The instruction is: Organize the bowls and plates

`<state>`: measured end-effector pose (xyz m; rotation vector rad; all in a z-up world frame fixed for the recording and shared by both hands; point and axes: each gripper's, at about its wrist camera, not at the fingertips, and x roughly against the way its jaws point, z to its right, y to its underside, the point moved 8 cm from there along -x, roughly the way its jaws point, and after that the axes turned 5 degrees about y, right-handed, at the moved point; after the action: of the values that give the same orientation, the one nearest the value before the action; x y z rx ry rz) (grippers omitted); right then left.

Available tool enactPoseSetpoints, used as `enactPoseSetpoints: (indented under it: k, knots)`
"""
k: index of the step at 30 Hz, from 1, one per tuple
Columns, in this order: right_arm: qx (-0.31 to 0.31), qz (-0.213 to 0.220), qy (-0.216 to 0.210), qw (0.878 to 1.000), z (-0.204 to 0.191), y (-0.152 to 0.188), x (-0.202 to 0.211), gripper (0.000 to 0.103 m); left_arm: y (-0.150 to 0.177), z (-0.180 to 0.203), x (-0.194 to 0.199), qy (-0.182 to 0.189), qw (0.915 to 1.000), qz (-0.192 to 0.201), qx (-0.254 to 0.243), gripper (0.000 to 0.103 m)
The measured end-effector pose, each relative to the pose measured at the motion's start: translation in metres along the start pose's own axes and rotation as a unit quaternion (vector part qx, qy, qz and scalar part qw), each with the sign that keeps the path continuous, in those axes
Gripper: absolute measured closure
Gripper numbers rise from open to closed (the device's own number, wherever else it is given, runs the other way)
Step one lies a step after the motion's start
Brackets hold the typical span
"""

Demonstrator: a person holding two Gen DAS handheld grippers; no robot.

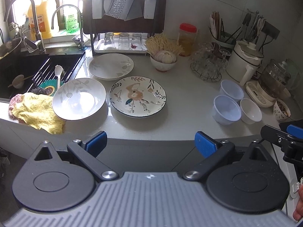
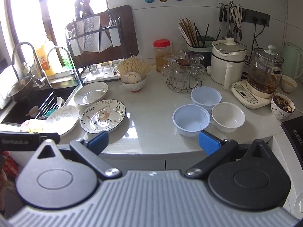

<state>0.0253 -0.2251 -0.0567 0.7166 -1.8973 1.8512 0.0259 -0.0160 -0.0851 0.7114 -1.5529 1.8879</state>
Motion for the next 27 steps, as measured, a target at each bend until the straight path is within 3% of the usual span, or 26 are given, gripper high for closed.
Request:
enactPoseSetpoints:
  k: [27]
  knots:
    - [-0.014, 0.007, -0.020, 1.000, -0.014, 0.005, 0.004, 0.000, 0.008, -0.005, 0.011, -0.018, 0.9998, -0.010, -0.005, 0.002]
